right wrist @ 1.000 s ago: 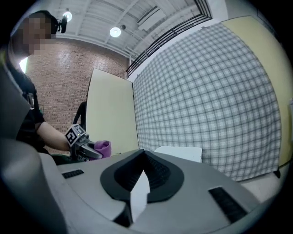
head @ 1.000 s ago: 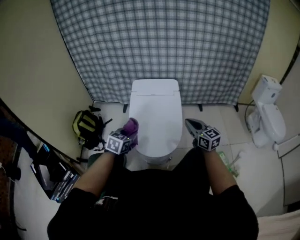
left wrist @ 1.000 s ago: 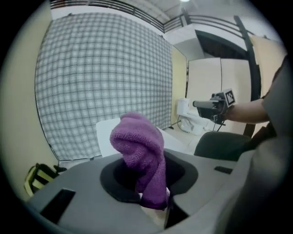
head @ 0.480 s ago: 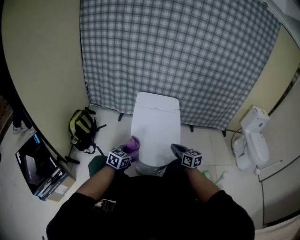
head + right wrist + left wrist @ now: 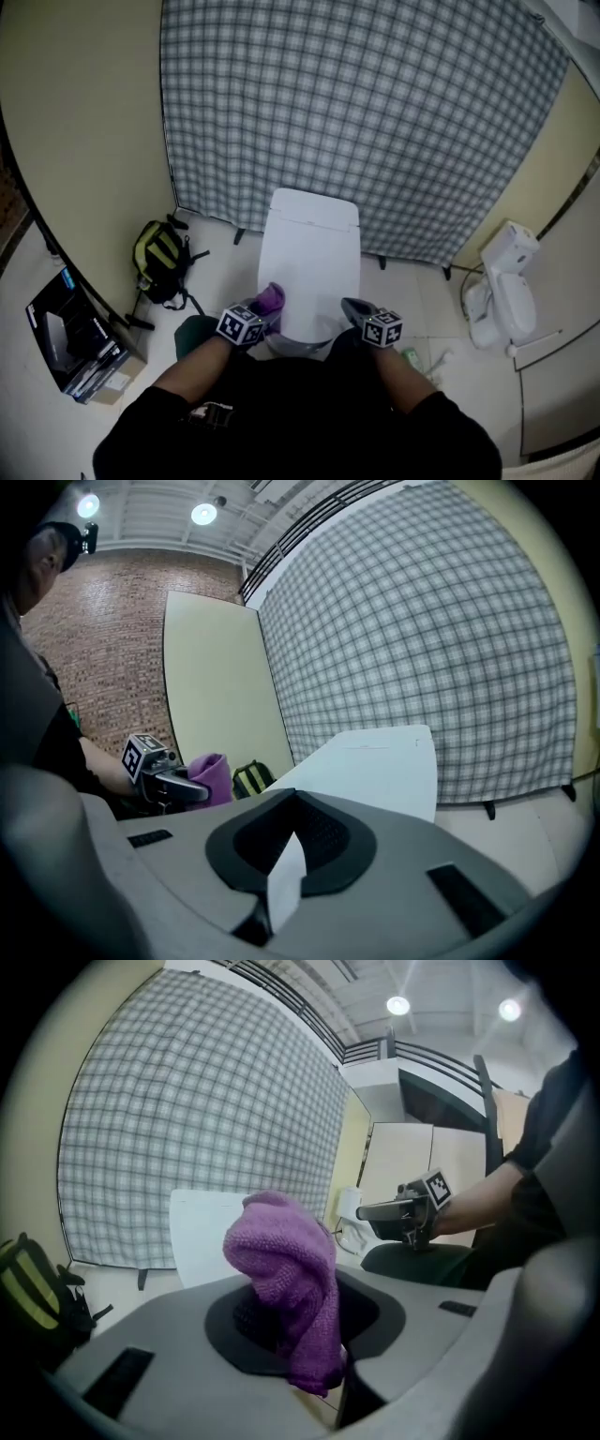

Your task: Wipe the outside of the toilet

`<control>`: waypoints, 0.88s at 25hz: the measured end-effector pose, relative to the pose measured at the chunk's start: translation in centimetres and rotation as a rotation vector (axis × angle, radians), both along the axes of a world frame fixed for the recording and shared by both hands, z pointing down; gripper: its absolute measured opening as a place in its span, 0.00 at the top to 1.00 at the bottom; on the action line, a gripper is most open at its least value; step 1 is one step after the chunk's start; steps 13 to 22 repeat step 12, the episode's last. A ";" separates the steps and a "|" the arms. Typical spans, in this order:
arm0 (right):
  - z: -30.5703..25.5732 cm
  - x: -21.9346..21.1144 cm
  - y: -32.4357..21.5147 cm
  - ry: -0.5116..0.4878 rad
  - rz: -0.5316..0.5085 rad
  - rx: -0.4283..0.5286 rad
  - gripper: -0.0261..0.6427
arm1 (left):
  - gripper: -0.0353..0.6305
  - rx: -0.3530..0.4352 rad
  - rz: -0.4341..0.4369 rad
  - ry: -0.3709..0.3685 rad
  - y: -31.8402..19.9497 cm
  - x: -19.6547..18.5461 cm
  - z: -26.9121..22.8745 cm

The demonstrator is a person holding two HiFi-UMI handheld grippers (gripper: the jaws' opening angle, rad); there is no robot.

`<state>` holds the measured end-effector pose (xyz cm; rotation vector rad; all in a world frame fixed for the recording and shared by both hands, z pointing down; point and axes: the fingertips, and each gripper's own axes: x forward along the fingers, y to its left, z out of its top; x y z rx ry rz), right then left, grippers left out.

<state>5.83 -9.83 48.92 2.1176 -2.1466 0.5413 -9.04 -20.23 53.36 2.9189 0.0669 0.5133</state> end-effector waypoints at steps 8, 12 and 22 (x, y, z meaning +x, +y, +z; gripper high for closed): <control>1.2 -0.1 -0.5 0.008 -0.036 -0.003 0.96 | 0.79 -0.047 -0.052 0.009 -0.9 -0.1 0.6; 1.5 -0.8 -1.0 0.014 -0.073 -0.003 0.96 | 0.79 -0.053 -0.064 0.003 -1.9 0.1 1.0; 1.5 -0.8 -1.0 0.014 -0.073 -0.003 0.96 | 0.79 -0.053 -0.064 0.003 -1.9 0.1 1.0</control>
